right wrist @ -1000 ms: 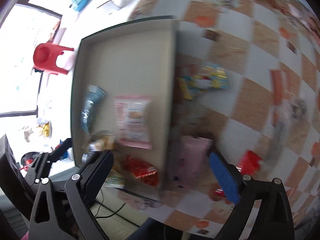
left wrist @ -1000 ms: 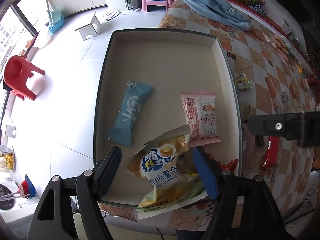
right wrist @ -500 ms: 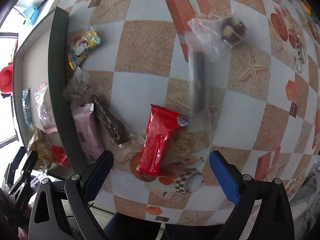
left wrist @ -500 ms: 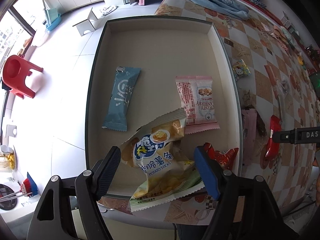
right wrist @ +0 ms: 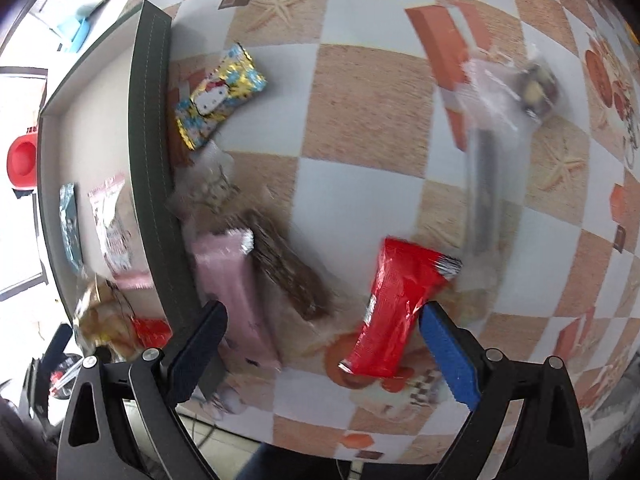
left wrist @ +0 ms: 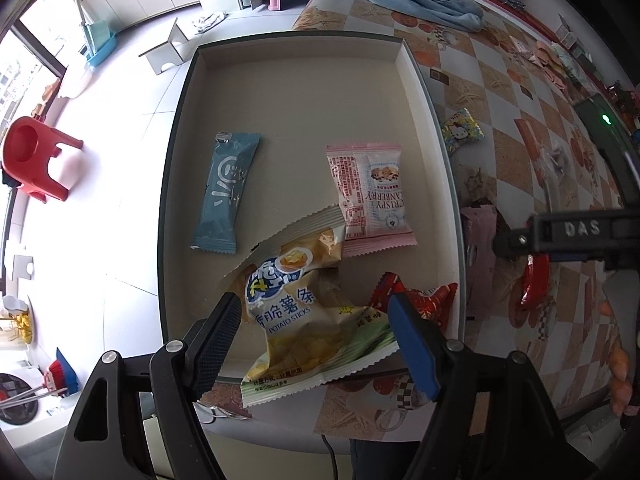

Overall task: Organize snacks
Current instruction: 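Move both tools back over the remaining red, pink and brown bars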

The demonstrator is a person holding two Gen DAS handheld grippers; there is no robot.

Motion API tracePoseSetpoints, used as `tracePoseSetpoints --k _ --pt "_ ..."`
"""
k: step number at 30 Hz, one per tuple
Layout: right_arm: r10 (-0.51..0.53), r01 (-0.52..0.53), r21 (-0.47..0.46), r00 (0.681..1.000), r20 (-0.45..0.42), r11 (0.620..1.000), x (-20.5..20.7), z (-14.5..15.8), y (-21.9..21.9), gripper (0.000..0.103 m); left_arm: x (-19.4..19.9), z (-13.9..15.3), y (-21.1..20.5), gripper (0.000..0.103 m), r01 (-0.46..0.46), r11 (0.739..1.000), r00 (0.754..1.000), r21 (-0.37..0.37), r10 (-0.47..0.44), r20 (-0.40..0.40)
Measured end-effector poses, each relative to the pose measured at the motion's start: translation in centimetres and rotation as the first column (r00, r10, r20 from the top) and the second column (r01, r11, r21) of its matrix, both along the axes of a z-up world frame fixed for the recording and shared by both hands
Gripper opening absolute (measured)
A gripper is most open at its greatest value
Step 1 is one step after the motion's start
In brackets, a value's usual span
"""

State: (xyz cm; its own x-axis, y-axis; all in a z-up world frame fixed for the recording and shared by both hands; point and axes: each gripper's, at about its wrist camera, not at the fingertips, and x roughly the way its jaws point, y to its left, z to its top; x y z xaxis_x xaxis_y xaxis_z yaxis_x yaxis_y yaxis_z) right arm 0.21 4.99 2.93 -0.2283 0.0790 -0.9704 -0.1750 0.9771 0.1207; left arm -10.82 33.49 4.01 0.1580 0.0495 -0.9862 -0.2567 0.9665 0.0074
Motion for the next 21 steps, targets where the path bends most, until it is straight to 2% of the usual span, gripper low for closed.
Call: tracePoseSetpoints --k 4,6,10,14,21 --pt "0.023 -0.023 -0.020 1.000 0.011 1.000 1.0 -0.9 2.4 0.098 -0.4 0.0 -0.3 0.079 0.008 1.000 1.000 0.009 -0.008 -0.013" --pt "0.072 -0.071 -0.047 0.997 0.026 0.996 1.0 -1.5 3.7 0.103 -0.6 0.0 -0.6 0.079 0.015 1.000 1.000 0.013 -0.015 -0.019" --pt "0.164 -0.158 -0.071 0.983 0.086 0.985 0.6 -1.3 5.6 0.103 -0.6 0.1 -1.3 0.079 0.041 0.999 0.999 0.018 -0.040 -0.025" --pt "0.099 -0.095 -0.064 0.992 0.077 0.993 0.6 -1.4 3.6 0.103 0.1 0.2 -2.2 0.080 0.064 0.998 0.998 0.021 -0.064 -0.023" --pt "-0.089 0.094 -0.071 0.993 0.074 0.993 0.8 -1.3 -4.1 0.103 1.1 0.6 -3.4 0.081 0.096 0.995 0.995 0.027 -0.096 -0.003"
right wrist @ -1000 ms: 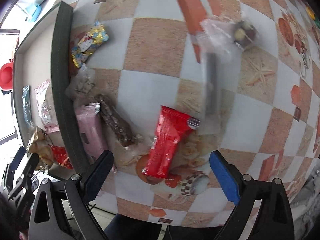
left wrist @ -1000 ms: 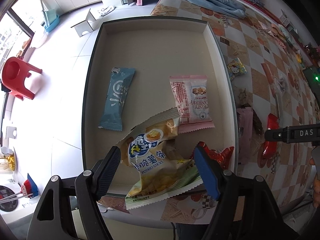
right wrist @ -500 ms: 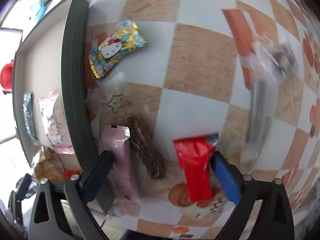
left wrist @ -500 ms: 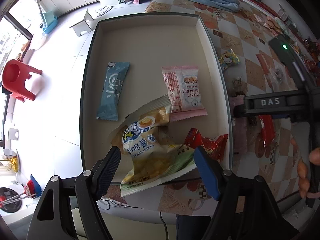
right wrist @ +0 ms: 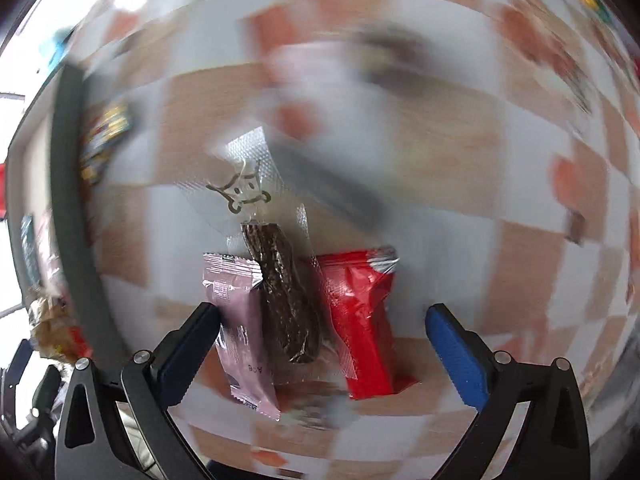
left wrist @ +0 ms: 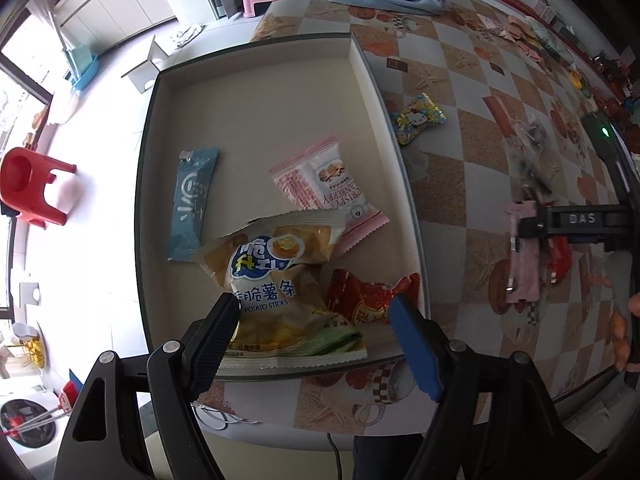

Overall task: Organize snacks
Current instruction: 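Move both tools back over the remaining red, pink and brown bars, then grasp the pink bar with the left tool while the right tool grasps the red bar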

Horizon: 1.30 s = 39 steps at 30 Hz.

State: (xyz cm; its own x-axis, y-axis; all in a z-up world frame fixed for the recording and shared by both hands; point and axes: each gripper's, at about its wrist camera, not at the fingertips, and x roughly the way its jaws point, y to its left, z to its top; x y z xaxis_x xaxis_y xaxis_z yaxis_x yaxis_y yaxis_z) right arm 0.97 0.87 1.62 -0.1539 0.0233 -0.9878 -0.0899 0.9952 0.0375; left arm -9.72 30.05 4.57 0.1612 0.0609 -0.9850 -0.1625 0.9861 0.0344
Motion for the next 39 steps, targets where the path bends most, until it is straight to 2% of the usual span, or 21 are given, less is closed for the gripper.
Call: tracePoseSetpoints --k 4,8,12,15,19,22,25,30,33,39 --pt "-0.101 0.102 0.027 0.995 -0.015 0.994 -0.6 0.1 -3.3 0.103 0.1 0.6 -0.1 0.081 0.002 1.000 1.000 0.019 -0.003 0.019" --pt "-0.175 0.171 0.107 0.984 0.035 0.980 -1.8 1.4 -5.9 0.103 -0.1 1.7 -0.1 0.081 0.006 0.999 0.999 0.047 -0.009 0.046" --pt "-0.245 0.239 0.111 0.968 0.048 0.965 -2.8 1.9 -7.2 0.103 -0.1 3.6 -1.0 0.081 0.022 1.000 0.995 0.020 -0.023 0.099" --pt "-0.298 0.295 0.086 0.955 0.017 0.952 -3.4 1.3 -8.2 0.103 0.4 4.5 -2.9 0.081 0.072 0.997 0.991 -0.022 -0.069 0.113" --pt "-0.322 0.322 0.037 0.947 0.005 0.946 -4.0 -0.5 -10.1 0.103 1.2 3.9 -7.2 0.081 0.192 0.980 0.979 -0.054 -0.187 0.081" --pt "-0.323 0.323 -0.004 0.946 -0.008 0.946 -4.0 -1.4 -10.0 0.103 2.0 2.6 -10.2 0.081 0.255 0.963 0.967 -0.091 -0.252 0.038" --pt "-0.320 0.320 -0.001 0.947 -0.014 0.947 -3.7 -2.0 -10.3 0.103 2.8 1.4 -12.6 0.081 0.282 0.952 0.959 -0.120 -0.284 0.001" --pt "-0.225 0.225 -0.035 0.974 0.005 0.974 -2.5 -1.4 -11.0 0.103 4.2 -0.3 -15.2 0.081 0.266 0.946 0.960 -0.185 -0.278 -0.040" --pt "-0.197 0.196 -0.075 0.980 -0.001 0.978 -2.1 -2.1 -10.4 0.103 5.1 -1.3 -16.5 0.081 0.259 0.948 0.960 -0.185 -0.273 -0.057" --pt "-0.159 0.158 -0.077 0.987 -0.002 0.984 -1.8 -2.7 -10.4 0.103 6.7 -3.2 -19.2 0.081 0.255 0.947 0.958 -0.196 -0.275 -0.079"
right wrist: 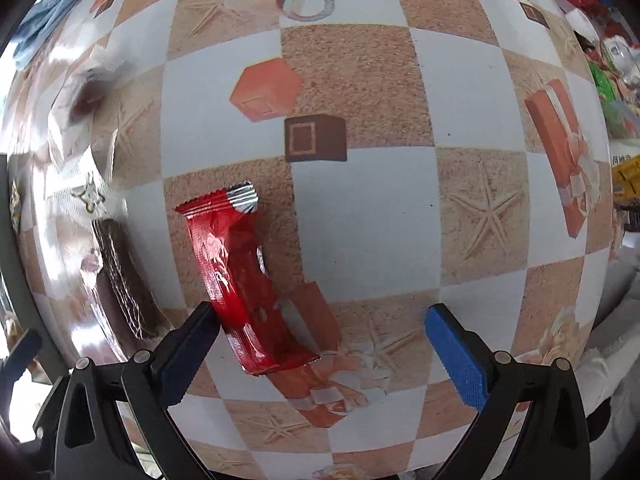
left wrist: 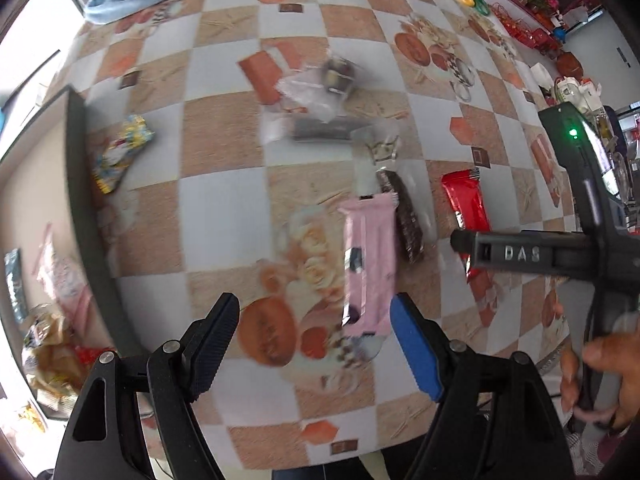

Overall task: Organize snacks
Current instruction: 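Grasp the pink bar with the left tool while the right tool grasps the red bar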

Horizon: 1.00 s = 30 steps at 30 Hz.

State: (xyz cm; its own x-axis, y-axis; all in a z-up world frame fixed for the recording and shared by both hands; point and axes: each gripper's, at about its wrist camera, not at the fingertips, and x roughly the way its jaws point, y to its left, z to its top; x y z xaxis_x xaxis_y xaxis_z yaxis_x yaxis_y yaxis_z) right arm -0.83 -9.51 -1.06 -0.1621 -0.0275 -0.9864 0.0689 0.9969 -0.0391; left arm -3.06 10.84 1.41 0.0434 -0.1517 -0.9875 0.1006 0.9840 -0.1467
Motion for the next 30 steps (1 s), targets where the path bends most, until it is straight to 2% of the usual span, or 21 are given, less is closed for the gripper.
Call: tracePoseSetpoints --k 6,7,11,14,16,21,26,30 --pt "0.028 -0.028 0.005 1.000 -0.003 1.000 0.2 -0.9 0.7 0.103 1.0 -2.1 -1.6 0.081 -0.011 1.000 1.000 0.015 0.011 -0.022" --pt "0.031 -0.031 0.006 1.000 -0.002 1.000 0.2 -0.2 -0.6 0.103 1.3 -2.5 -1.7 0.081 -0.018 1.000 1.000 0.022 0.018 -0.025" --pt "0.047 -0.047 0.005 0.999 0.003 0.999 0.0 -0.2 -0.2 0.103 1.7 -3.8 -1.2 0.081 -0.042 0.999 0.998 0.028 0.043 -0.049" --pt "0.049 -0.049 0.004 0.999 0.004 0.999 -0.1 -0.1 0.0 0.103 1.9 -4.0 -0.4 0.081 -0.043 0.995 0.998 0.088 0.046 -0.032" --pt "0.046 -0.046 0.004 0.999 0.001 0.999 -0.1 -0.2 0.1 0.103 2.0 -4.1 0.4 0.081 -0.050 0.994 0.998 0.101 0.054 -0.037" --pt "0.048 -0.048 0.005 0.999 -0.006 0.999 0.0 -0.1 0.3 0.103 1.9 -3.9 1.7 0.082 -0.106 0.990 0.993 0.089 0.110 -0.043" --pt "0.053 -0.053 0.008 0.998 -0.034 0.999 0.3 -0.4 0.3 0.103 1.7 -4.5 2.5 0.082 -0.192 0.977 0.978 0.090 0.199 -0.069" --pt "0.053 -0.053 0.009 0.998 -0.044 0.999 0.5 -0.7 0.2 0.103 1.2 -5.2 2.3 0.086 -0.150 0.979 0.986 0.137 0.159 -0.058"
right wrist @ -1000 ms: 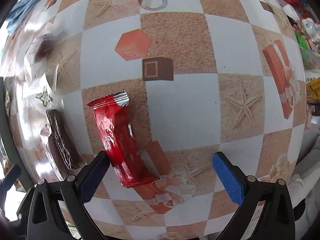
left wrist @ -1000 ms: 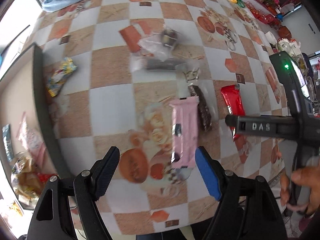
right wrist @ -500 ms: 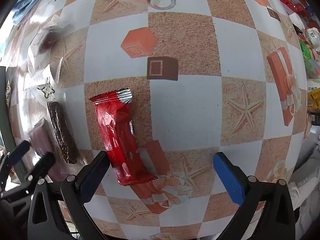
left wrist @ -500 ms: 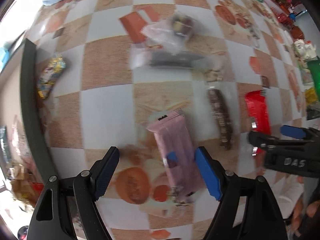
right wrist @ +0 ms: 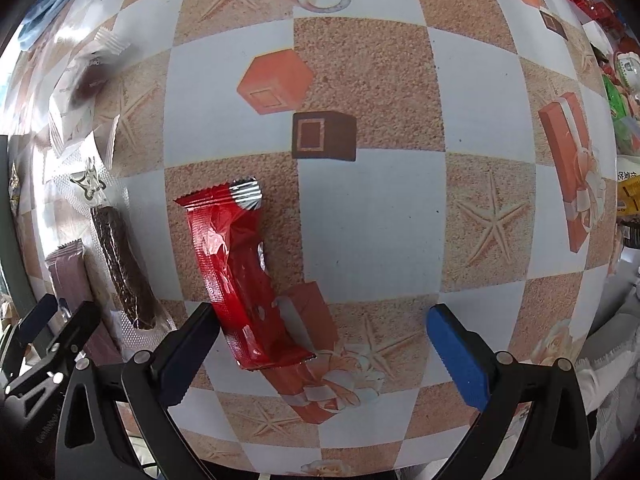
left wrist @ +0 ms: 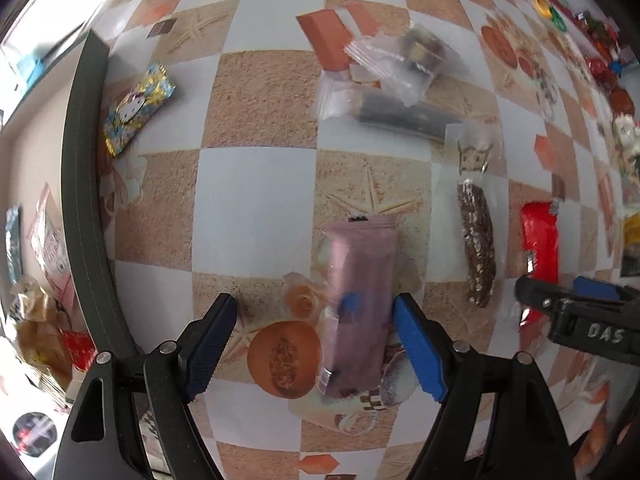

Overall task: Organize snacks
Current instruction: 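Grasp the pink bar with the left tool while the right tool grasps the red bar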

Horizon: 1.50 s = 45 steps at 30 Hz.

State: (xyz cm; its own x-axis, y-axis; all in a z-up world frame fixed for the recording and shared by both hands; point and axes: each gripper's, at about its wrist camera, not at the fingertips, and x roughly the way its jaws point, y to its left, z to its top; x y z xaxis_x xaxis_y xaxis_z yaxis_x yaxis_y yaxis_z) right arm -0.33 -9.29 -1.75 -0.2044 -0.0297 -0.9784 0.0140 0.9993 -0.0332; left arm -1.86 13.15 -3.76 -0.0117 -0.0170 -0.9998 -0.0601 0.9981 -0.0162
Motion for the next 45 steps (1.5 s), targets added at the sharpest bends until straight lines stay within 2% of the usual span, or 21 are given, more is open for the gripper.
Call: tracePoseSetpoints --k 1,3,5,11,18,24,31,35,37,38,40,41,42,43,44,45 --pt "0.000 0.000 0.000 1.000 0.003 1.000 0.0 0.0 -0.1 0.103 -0.1 -0.2 -0.4 0.088 0.011 1.000 1.000 0.017 -0.011 -0.003" --pt "-0.007 0.007 -0.001 1.000 0.022 1.000 0.0 0.1 -0.2 0.103 -0.4 -1.0 -0.5 0.103 0.016 0.999 1.000 0.029 -0.015 -0.019" --pt "-0.010 0.010 -0.001 0.999 0.035 1.000 -0.1 0.2 -0.2 0.103 -0.8 -1.3 0.3 0.103 -0.015 1.000 1.000 0.012 0.015 -0.014" --pt "-0.018 0.018 -0.001 1.000 0.003 1.000 0.4 0.0 -0.5 0.103 -1.8 -1.7 2.6 0.103 0.002 1.000 1.000 0.006 -0.002 -0.002" --pt "-0.014 0.014 -0.002 0.999 -0.030 1.000 1.4 -0.5 -0.7 0.103 -0.8 -1.2 0.9 0.103 -0.032 0.999 0.999 0.011 0.032 0.020" --pt "-0.006 0.006 -0.003 1.000 -0.022 1.000 1.7 -0.6 -0.5 0.103 -0.5 -1.1 0.7 0.103 -0.028 1.000 1.000 0.012 0.028 -0.015" --pt "0.071 -0.071 0.001 0.997 -0.016 0.997 2.4 -0.5 1.4 0.102 0.9 -0.8 0.5 0.103 -0.007 1.000 0.999 0.016 0.007 -0.041" --pt "0.103 -0.103 -0.004 0.995 -0.010 0.995 2.3 -0.3 2.0 0.095 1.5 -0.3 0.1 0.095 0.017 1.000 0.999 0.015 -0.017 -0.034" --pt "0.120 -0.120 -0.006 0.993 0.003 0.993 2.2 0.1 2.3 0.087 1.8 0.1 -0.3 0.090 0.039 0.999 0.999 0.018 -0.039 -0.030" --pt "0.125 -0.125 -0.007 0.992 0.011 0.992 2.1 0.2 2.4 0.084 1.9 0.3 -0.5 0.084 0.050 0.999 0.998 0.020 -0.050 -0.025" --pt "0.134 -0.134 -0.009 0.991 0.024 0.991 2.1 0.6 2.6 0.070 2.2 1.1 -0.8 0.074 0.070 0.997 0.997 0.023 -0.070 -0.014" --pt "0.145 -0.144 -0.009 0.989 0.037 0.989 2.1 0.9 2.8 0.065 2.5 1.5 -0.9 0.064 0.082 0.996 0.997 0.024 -0.082 -0.008" --pt "0.157 -0.157 -0.012 0.986 0.047 0.988 2.2 1.1 3.0 0.053 2.6 1.8 -1.0 0.054 0.091 0.996 0.996 0.024 -0.091 -0.003" --pt "0.169 -0.169 -0.011 0.984 0.055 0.986 2.3 1.3 3.3 0.041 2.7 2.0 -1.1 0.048 0.101 0.995 0.995 0.022 -0.101 -0.001" --pt "0.175 -0.175 -0.007 0.983 0.059 0.985 2.3 1.5 3.5 0.037 2.7 2.1 -1.2 0.036 0.110 0.994 0.994 0.020 -0.110 0.000" --pt "0.175 -0.175 0.005 0.983 0.059 0.984 2.4 1.6 3.7 0.035 2.6 2.2 -1.4 0.032 0.115 0.993 0.993 0.020 -0.115 -0.002"
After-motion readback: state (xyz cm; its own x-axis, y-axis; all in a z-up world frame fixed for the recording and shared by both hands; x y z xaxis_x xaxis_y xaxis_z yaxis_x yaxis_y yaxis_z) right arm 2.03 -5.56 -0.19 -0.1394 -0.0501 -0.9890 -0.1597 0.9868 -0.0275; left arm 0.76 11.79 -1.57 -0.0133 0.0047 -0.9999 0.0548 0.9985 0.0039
